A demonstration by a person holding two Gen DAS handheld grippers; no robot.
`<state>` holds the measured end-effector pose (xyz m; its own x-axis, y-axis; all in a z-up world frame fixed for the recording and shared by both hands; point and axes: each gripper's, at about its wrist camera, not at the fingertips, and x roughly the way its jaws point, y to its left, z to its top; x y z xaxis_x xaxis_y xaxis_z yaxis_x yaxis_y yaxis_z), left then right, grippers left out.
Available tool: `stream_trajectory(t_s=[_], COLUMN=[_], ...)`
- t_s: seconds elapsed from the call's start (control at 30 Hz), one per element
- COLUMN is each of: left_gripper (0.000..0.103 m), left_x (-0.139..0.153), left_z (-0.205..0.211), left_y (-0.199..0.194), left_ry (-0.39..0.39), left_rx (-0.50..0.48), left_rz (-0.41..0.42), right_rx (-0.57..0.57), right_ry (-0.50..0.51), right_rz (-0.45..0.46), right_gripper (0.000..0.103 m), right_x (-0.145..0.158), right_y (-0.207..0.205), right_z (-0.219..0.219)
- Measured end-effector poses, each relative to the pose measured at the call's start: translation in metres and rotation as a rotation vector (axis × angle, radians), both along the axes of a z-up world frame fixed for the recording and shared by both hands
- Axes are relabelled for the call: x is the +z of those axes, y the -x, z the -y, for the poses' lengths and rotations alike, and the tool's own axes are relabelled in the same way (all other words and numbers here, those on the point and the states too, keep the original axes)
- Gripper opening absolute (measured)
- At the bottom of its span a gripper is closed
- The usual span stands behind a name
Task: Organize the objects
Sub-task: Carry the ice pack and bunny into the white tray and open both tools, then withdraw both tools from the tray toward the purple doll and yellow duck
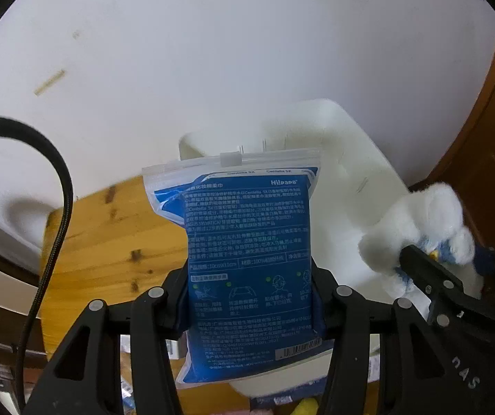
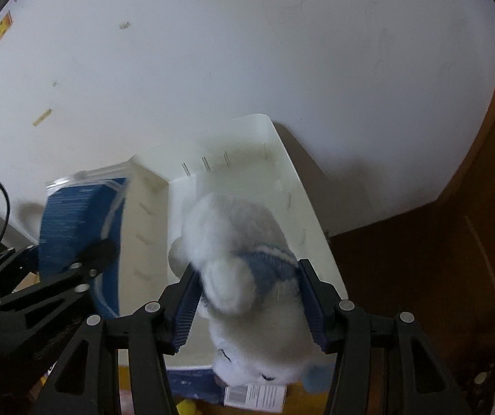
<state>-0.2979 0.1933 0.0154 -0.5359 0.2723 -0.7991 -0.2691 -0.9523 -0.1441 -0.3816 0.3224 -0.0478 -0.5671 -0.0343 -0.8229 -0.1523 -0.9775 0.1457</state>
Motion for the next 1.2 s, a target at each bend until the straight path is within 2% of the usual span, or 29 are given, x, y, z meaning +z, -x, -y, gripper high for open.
stream_trajectory(t_s=[0.27, 0.37, 0.53, 0.63, 0.83, 1.07, 1.2], left_gripper=[0.057, 0.058, 0.058, 0.058, 0.059, 0.079, 0.081], left_x=[-0.022, -0.021, -0.023, -0.022, -0.006, 0.018, 0.03], left_z=[-0.007, -0.006, -0.01, -0.011, -0.006, 0.018, 0.04], left_y=[0.008, 0.02, 0.032, 0.031, 0.013, 0.0, -0.008], left_ry=[0.016, 0.009, 0.029, 0.023, 0.022, 0.003, -0.029], left_rx=[0.014, 0.016, 0.021, 0.01, 0.006, 0.073, 0.101], left_rz=[0.043, 0.064, 0.088, 0.099, 0.073, 0.007, -0.009], right_rx=[0.011, 0.024, 0.015, 0.01, 0.021, 0.048, 0.058], right_ry=[-0.022, -0.017, 0.033, 0.041, -0.033, -0.007, 0.005], right_rz=[0.013, 0.013, -0.019, -0.059, -0.118, -0.156, -0.187], right_gripper=[0.057, 0.057, 0.061, 0.072, 0.075, 0.075, 0.075], right_x=[-0.012, -0.014, -0.001, 0.011, 0.034, 0.06, 0.082], right_y=[0.022, 0.025, 0.016, 0.012, 0.002, -0.017, -0.033], right_z=[0.008, 0.008, 0.002, 0.002, 0.016, 0.018, 0.015])
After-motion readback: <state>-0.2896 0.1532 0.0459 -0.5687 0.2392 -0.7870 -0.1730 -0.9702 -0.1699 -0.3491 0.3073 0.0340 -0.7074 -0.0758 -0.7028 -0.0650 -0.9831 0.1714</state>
